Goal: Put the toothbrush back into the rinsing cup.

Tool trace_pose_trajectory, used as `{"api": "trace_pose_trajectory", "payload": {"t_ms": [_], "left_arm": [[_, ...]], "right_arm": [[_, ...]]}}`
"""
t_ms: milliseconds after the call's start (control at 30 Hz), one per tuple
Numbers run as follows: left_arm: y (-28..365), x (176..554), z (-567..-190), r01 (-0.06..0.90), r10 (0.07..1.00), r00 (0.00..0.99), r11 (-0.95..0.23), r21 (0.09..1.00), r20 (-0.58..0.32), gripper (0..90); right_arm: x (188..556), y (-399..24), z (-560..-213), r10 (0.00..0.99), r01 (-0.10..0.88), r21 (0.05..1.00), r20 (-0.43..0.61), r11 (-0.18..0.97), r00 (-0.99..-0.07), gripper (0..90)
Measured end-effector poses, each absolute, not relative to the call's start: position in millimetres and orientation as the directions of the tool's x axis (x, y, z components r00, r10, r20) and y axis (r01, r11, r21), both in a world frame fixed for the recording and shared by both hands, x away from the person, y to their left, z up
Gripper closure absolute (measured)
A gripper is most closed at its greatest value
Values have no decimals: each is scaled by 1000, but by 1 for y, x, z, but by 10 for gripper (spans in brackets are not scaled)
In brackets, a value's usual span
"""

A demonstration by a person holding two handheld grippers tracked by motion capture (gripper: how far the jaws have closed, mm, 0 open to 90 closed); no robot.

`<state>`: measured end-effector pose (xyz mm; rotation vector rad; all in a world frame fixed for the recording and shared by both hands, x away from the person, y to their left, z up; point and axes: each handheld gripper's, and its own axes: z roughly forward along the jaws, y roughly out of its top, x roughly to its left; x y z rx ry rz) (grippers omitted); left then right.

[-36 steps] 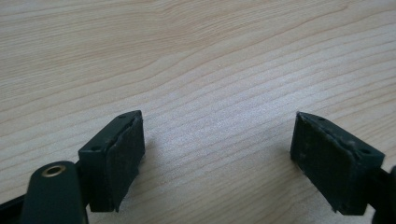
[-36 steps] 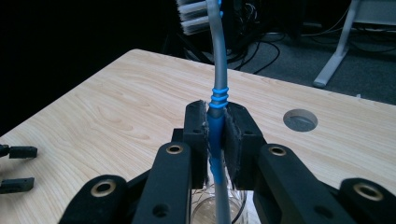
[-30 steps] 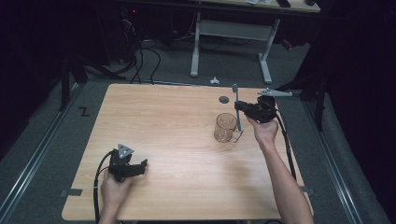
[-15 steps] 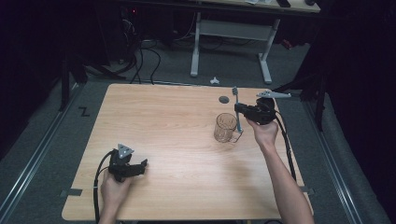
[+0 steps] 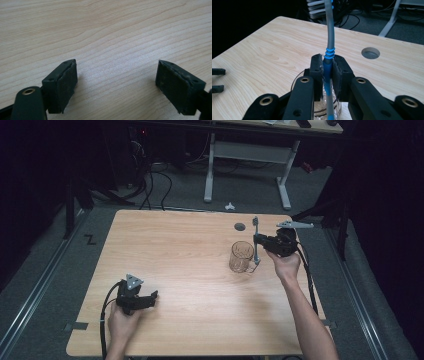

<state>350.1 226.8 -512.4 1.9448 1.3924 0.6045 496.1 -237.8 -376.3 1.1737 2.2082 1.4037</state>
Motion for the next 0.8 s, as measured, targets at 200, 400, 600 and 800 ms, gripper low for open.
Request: {"api": "trace_pose_trajectory", "payload": {"t_ms": [200, 400, 600, 800], "left_arm": [[227, 350, -512, 639, 945, 326, -213, 739, -9, 182], [227, 350, -512, 639, 945, 326, -214, 739, -8, 182], [227, 350, -512, 639, 945, 326, -214, 739, -9, 183], [227, 350, -512, 639, 945, 326, -213, 739, -9, 182]], "right_arm": [[494, -239, -377, 753, 489, 846, 177, 212, -634, 794], [488, -236, -376, 752, 483, 844, 159, 233, -640, 793], [487, -239, -379, 756, 489, 842, 164, 228, -634, 793], [485, -242, -381, 759, 498, 838, 171, 223, -628, 793]]}}
